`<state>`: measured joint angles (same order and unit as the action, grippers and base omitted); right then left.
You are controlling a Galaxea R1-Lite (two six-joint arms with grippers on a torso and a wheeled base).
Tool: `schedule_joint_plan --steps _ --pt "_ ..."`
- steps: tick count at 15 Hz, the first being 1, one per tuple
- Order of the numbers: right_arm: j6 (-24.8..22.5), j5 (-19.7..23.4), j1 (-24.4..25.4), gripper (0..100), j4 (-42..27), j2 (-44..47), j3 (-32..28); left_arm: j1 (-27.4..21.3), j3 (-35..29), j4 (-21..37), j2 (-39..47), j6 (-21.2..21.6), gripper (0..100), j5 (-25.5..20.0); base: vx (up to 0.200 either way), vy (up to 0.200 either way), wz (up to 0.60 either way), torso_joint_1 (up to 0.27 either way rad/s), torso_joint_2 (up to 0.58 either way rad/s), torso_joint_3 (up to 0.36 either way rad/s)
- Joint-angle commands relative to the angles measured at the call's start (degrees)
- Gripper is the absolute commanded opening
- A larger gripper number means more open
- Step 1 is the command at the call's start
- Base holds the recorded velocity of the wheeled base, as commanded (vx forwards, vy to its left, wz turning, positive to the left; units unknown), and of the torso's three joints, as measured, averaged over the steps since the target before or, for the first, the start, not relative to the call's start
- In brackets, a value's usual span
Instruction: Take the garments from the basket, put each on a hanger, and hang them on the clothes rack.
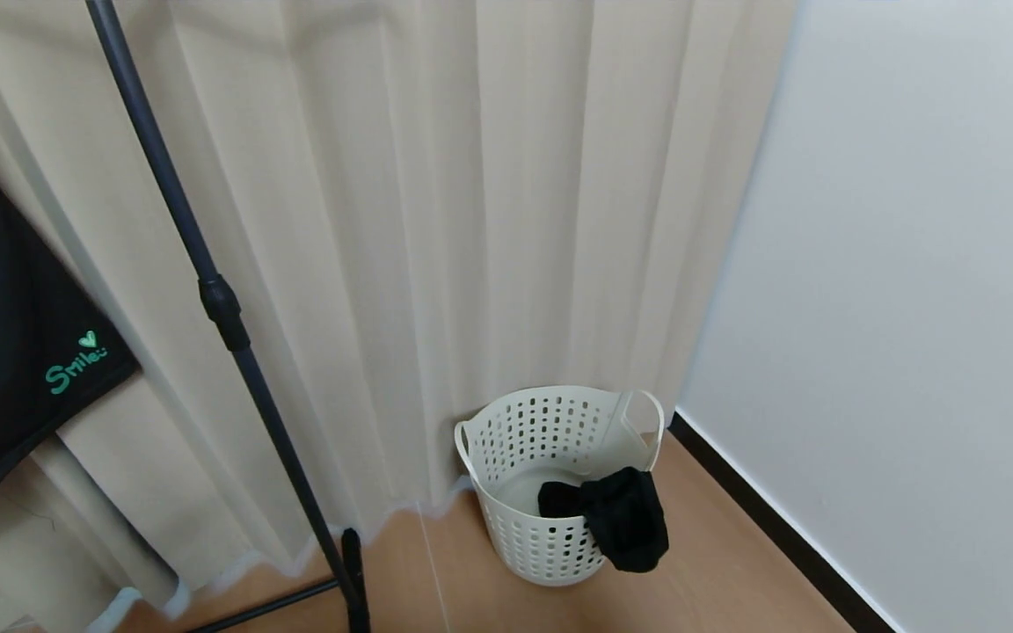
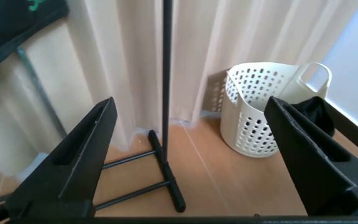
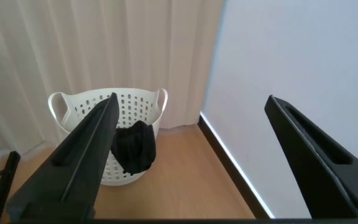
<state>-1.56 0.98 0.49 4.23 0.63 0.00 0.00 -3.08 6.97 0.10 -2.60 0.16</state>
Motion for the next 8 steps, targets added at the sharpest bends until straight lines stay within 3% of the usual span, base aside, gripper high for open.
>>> schedule_joint_plan --steps 1,8 --pt "-0.1 0.0 0.0 100 0.0 0.1 0.0 0.1 0.0 0.0 0.0 0.0 100 0.0 0.0 0.0 0.0 0.0 0.0 0.0" --pt "-0.4 0.0 0.0 100 -0.2 0.0 0.0 0.1 0.0 0.0 0.0 -0.1 100 -0.1 0.0 0.0 0.0 0.001 0.0 -0.032"
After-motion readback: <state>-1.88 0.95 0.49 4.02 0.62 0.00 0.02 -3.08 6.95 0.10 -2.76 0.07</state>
